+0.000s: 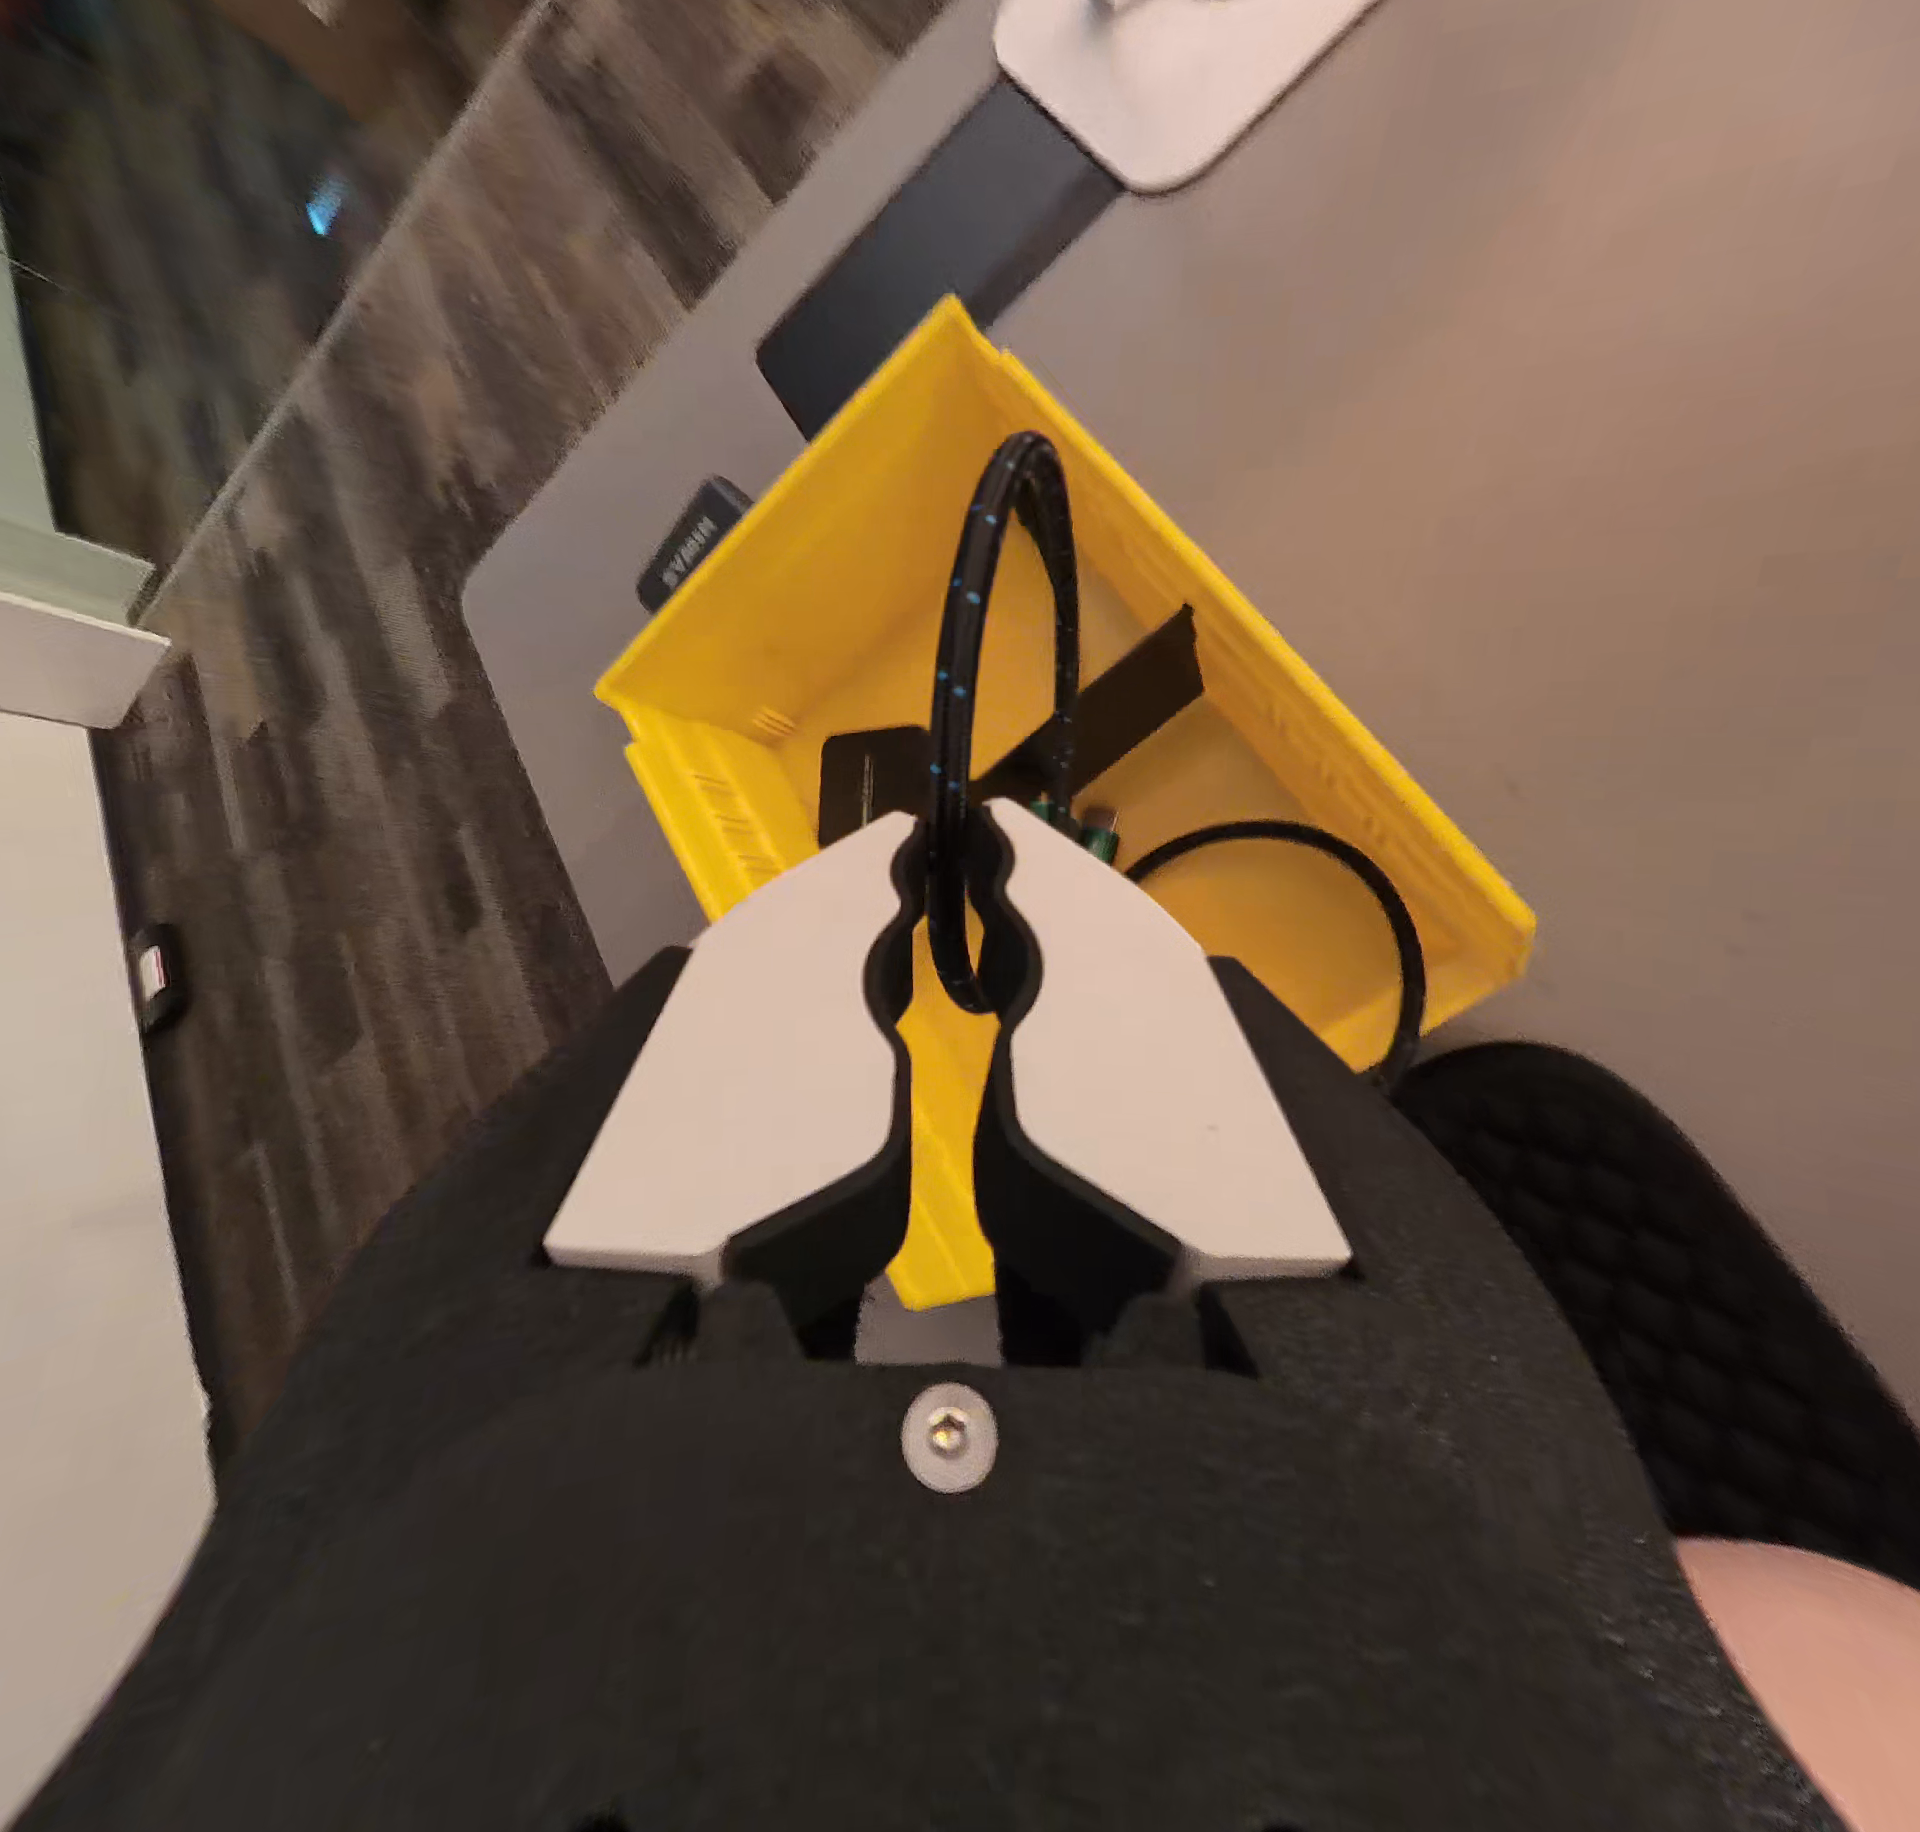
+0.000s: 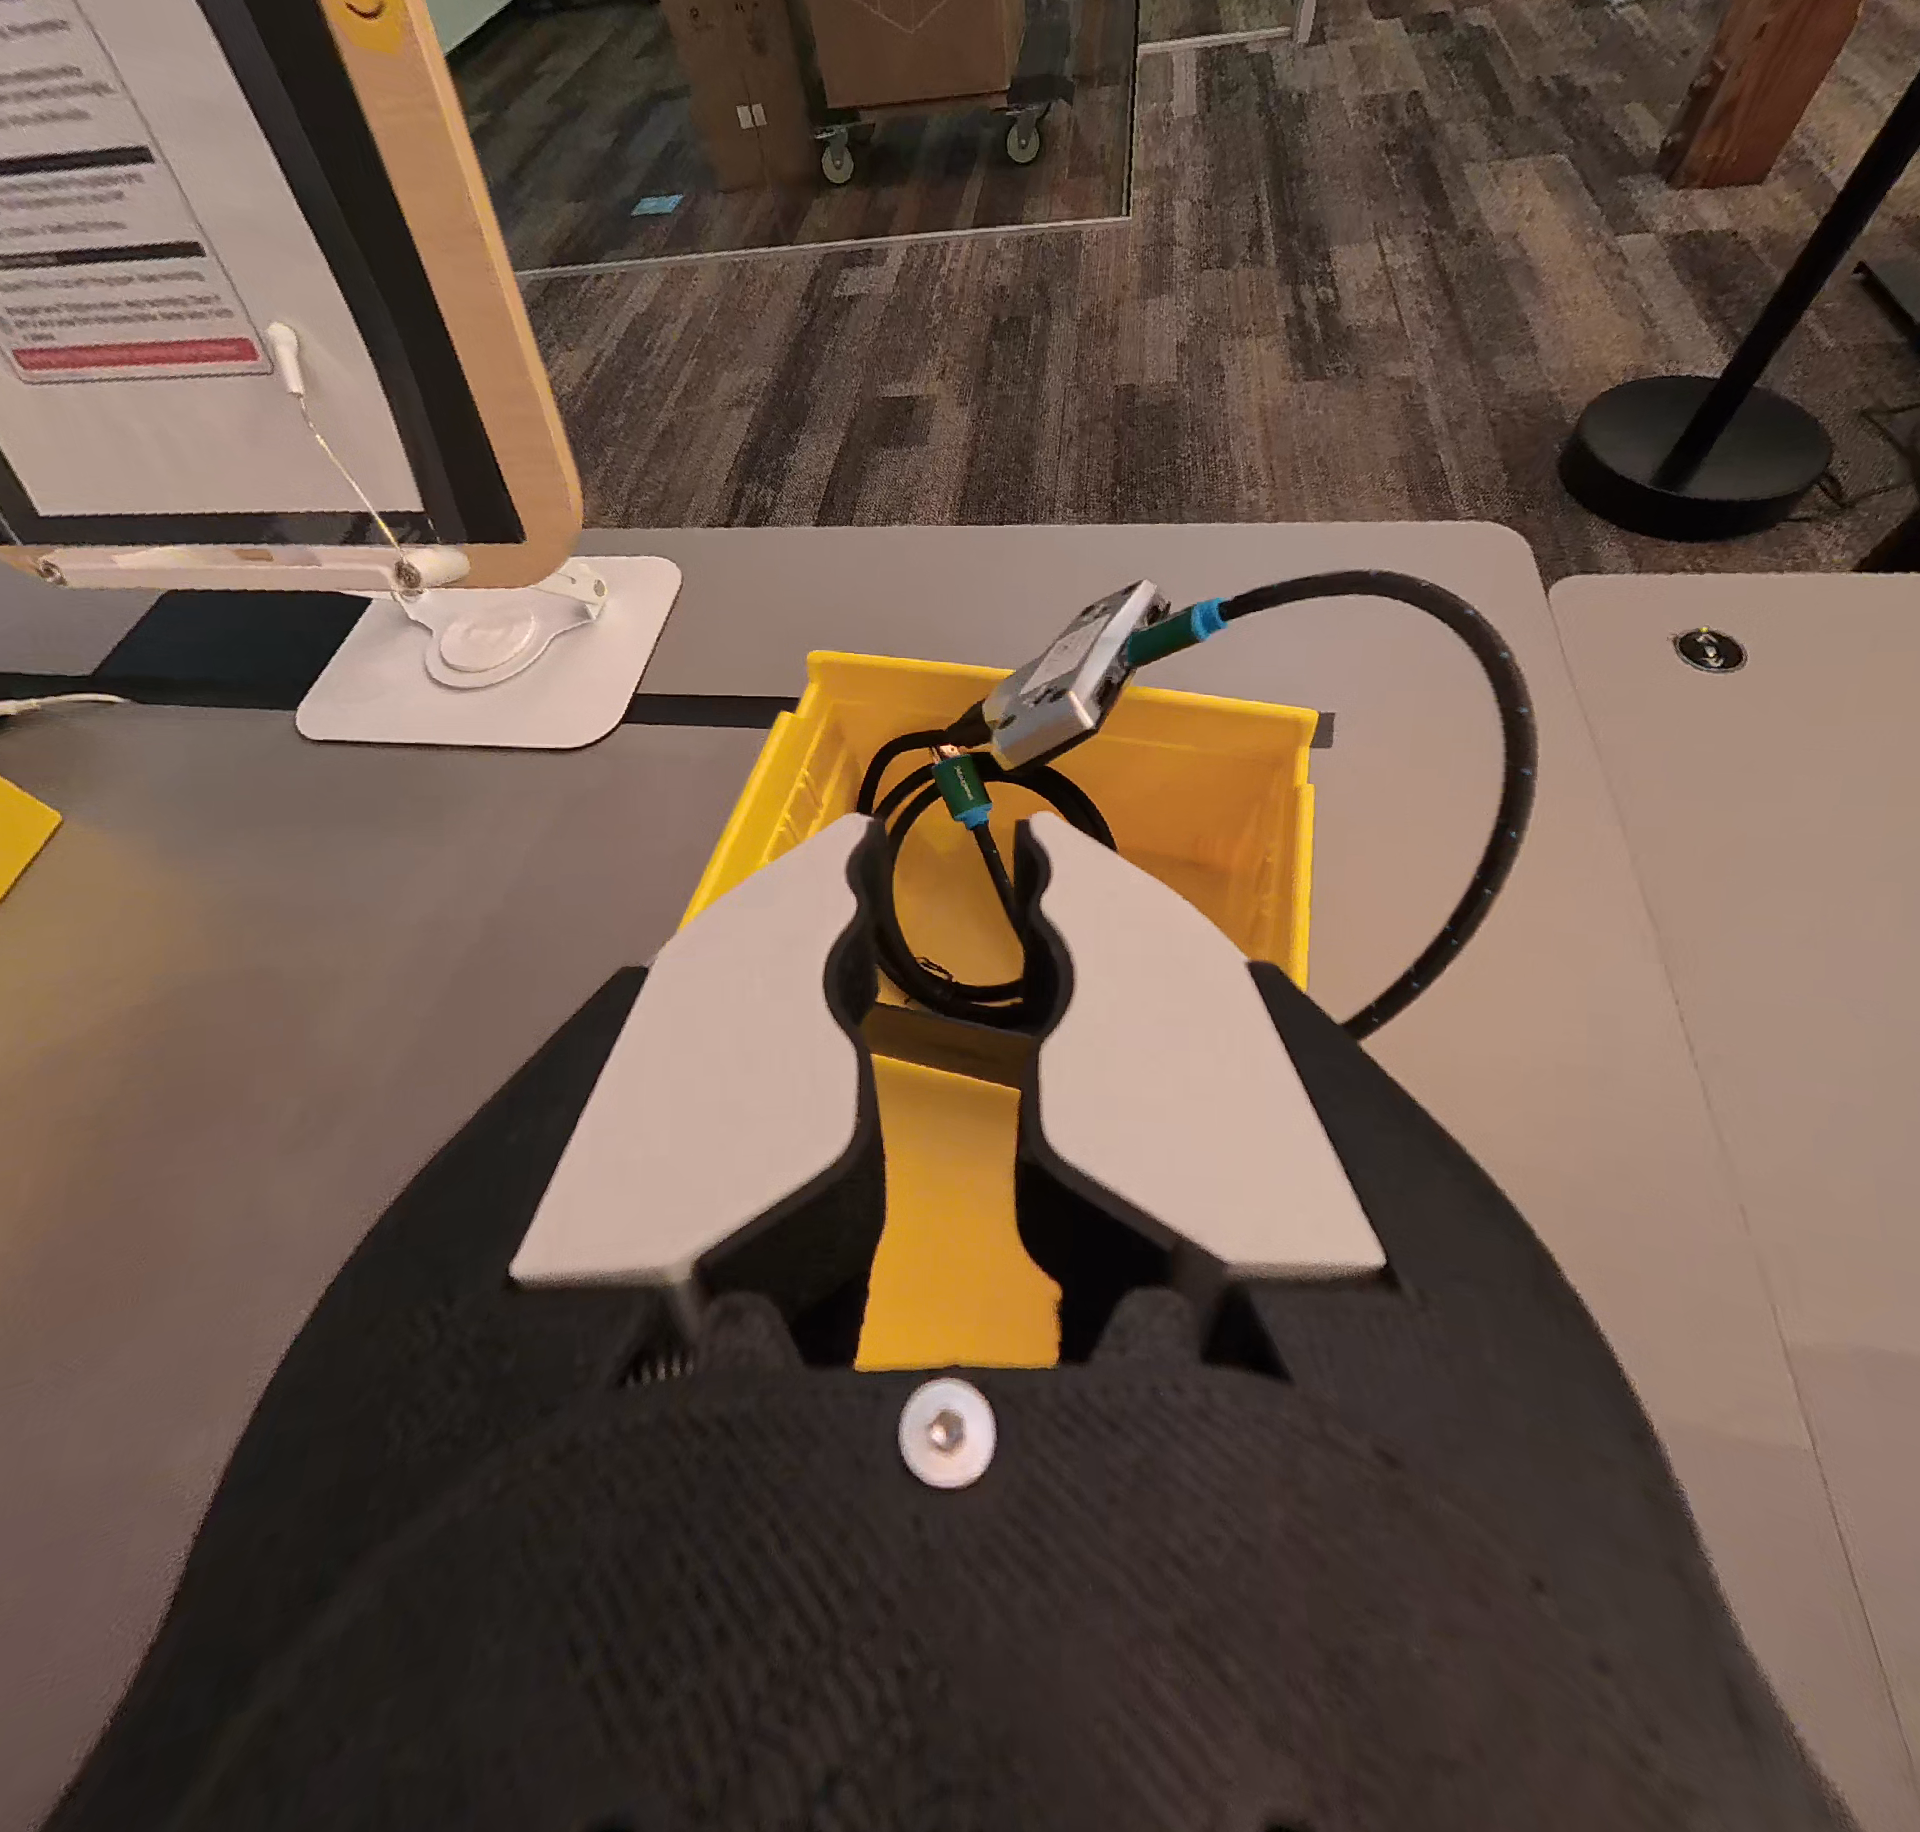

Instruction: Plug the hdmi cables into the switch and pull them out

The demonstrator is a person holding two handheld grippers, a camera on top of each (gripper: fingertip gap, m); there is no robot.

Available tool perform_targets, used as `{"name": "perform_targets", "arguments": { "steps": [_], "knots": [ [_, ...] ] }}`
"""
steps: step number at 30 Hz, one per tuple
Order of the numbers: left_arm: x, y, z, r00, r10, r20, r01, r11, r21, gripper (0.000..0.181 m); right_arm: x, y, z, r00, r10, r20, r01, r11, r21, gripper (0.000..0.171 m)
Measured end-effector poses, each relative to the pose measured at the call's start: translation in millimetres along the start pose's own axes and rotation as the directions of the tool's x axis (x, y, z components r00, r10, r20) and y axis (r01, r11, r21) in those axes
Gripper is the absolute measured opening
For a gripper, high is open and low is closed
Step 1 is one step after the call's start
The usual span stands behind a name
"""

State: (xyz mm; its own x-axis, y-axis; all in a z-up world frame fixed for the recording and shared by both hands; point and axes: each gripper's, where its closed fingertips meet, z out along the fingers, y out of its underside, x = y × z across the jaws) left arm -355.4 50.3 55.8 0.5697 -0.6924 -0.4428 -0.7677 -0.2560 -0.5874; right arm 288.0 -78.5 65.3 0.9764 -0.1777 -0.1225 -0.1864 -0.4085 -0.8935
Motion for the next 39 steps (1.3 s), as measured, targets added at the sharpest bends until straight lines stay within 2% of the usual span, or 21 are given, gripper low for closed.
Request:
{"name": "perform_targets", "arguments": {
  "steps": [3,6,9,12,15,19,23,26,29,32,37,38,39],
  "knots": [
    [13,-31,-20,1.000,0.014,0.014,-0.016,0.991,0.130,0.007,-12,-4,2,0.999,-0.046,0.001,0.046,0.999,0.005,0.024],
    [48,-73,-35,0.996,0.064,-0.068,-0.042,0.955,0.292,0.007,-26,-8,3,0.994,-0.108,-0.001,0.108,0.994,0.011,0.024],
    [110,-116,-45,0.948,0.180,-0.264,-0.045,0.893,0.447,0.007,-40,-12,3,0.987,-0.161,0.000,0.161,0.987,0.019,0.024],
    [183,-147,-48,0.821,0.299,-0.487,0.017,0.840,0.543,0.007,-52,-13,7,0.983,-0.180,0.022,0.179,0.984,0.023,0.024],
    [240,-161,-22,0.693,0.314,-0.649,0.083,0.860,0.504,0.007,-58,-9,13,0.982,-0.185,0.038,0.185,0.983,-0.003,0.024],
    [277,-157,43,0.653,0.223,-0.724,0.091,0.926,0.367,0.007,-61,-4,21,0.977,-0.212,0.027,0.213,0.976,-0.041,0.024],
    [280,-143,94,0.700,0.154,-0.697,0.065,0.959,0.277,0.007,-72,-2,28,0.969,-0.244,0.042,0.246,0.968,-0.050,0.024],
    [279,-136,111,0.692,0.085,-0.717,0.091,0.975,0.204,0.007,-89,0,34,0.950,-0.305,0.061,0.308,0.949,-0.061,0.025],
    [274,-123,132,0.741,0.037,-0.670,0.068,0.989,0.129,0.007,-106,4,42,0.922,-0.382,0.067,0.387,0.919,-0.077,0.026],
    [272,-115,144,0.774,0.019,-0.633,0.045,0.995,0.085,0.009,-117,10,50,0.892,-0.448,0.064,0.452,0.886,-0.103,0.028],
    [274,-100,154,0.778,-0.034,-0.628,0.030,0.999,-0.017,0.012,-124,18,60,0.872,-0.485,0.061,0.489,0.861,-0.142,0.032],
    [273,-101,156,0.782,-0.041,-0.622,0.035,0.999,-0.022,0.025,-125,18,61,0.872,-0.487,0.058,0.490,0.860,-0.142,0.035],
    [271,-103,157,0.791,-0.045,-0.611,0.042,0.999,-0.018,0.045,-124,17,62,0.871,-0.489,0.045,0.490,0.861,-0.140,0.040]
  ]
}}
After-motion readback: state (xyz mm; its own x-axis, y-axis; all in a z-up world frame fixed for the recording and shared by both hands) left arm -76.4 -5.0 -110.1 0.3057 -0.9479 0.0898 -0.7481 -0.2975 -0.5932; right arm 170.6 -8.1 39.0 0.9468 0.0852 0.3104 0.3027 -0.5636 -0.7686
